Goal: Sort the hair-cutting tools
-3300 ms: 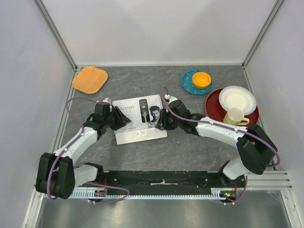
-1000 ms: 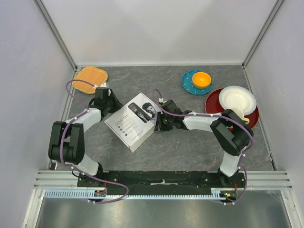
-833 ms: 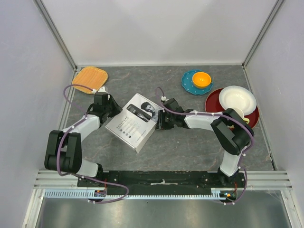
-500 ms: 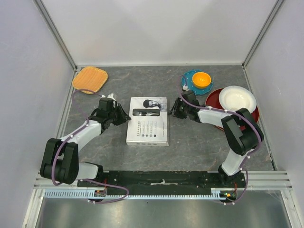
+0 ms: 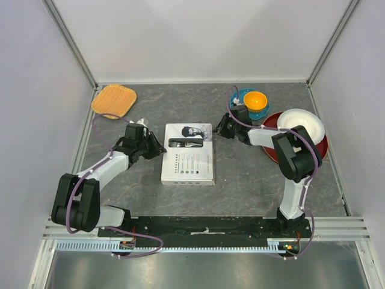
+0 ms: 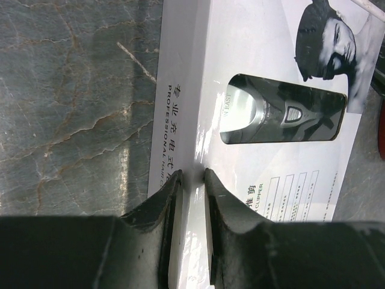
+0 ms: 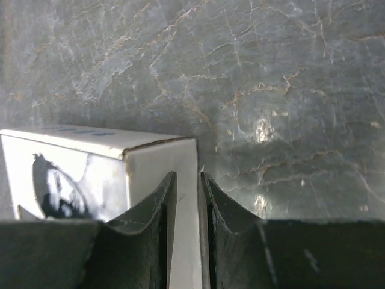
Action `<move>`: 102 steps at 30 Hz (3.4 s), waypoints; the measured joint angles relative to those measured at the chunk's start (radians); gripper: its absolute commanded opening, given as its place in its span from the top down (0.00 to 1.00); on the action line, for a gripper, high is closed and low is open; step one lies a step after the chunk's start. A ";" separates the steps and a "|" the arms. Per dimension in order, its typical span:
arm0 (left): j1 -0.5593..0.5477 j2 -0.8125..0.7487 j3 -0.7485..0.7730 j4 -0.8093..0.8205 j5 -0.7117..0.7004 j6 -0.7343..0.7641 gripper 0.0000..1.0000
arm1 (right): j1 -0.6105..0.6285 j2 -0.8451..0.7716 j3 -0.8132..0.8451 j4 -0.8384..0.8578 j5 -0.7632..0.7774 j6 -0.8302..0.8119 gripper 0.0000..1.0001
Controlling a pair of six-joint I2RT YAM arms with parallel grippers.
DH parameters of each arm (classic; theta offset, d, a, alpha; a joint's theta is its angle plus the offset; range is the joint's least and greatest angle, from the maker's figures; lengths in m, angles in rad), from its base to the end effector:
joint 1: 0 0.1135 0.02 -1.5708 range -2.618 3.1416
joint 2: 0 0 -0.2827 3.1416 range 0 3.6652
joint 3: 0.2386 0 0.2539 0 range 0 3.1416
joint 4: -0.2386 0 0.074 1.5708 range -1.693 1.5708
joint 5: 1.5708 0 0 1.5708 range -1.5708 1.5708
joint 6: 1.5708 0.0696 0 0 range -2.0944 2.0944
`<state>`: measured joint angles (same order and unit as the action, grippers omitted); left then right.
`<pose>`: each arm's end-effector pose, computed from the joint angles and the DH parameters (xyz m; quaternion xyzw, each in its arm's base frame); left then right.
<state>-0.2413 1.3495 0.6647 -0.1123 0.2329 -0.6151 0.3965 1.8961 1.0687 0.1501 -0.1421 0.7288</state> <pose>0.2739 -0.0839 0.1784 -0.1278 0.9120 -0.2535 0.2962 0.3955 0.1763 0.1508 0.1185 0.8923 0.2840 0.3304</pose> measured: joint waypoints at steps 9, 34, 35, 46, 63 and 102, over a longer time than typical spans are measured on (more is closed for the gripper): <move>0.004 0.026 0.026 -0.020 0.016 0.000 0.75 | -0.018 0.115 0.032 0.104 -0.090 -0.006 0.80; -0.007 -0.263 -0.149 -0.314 -0.132 -0.069 0.70 | 0.101 -0.538 -0.496 -0.238 0.092 -0.013 0.76; -0.007 -0.263 -0.155 -0.309 -0.116 -0.069 0.72 | 0.134 -0.555 -0.510 -0.236 0.082 -0.014 0.76; -0.007 -0.179 -0.214 -0.187 0.067 -0.066 0.81 | 0.264 -0.489 -0.557 -0.096 -0.044 0.009 0.82; -0.003 -0.130 -0.264 -0.068 0.148 -0.067 0.67 | 0.309 -0.468 -0.504 -0.159 0.080 0.035 0.72; -0.021 -0.680 0.346 -0.727 -0.224 0.098 0.00 | 0.331 -1.130 -0.062 -0.656 0.918 -0.211 0.02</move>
<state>-0.2626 0.6697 1.0107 -0.8398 0.0093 -0.5171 0.7277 0.7666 1.0069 -0.5060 0.7761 0.5175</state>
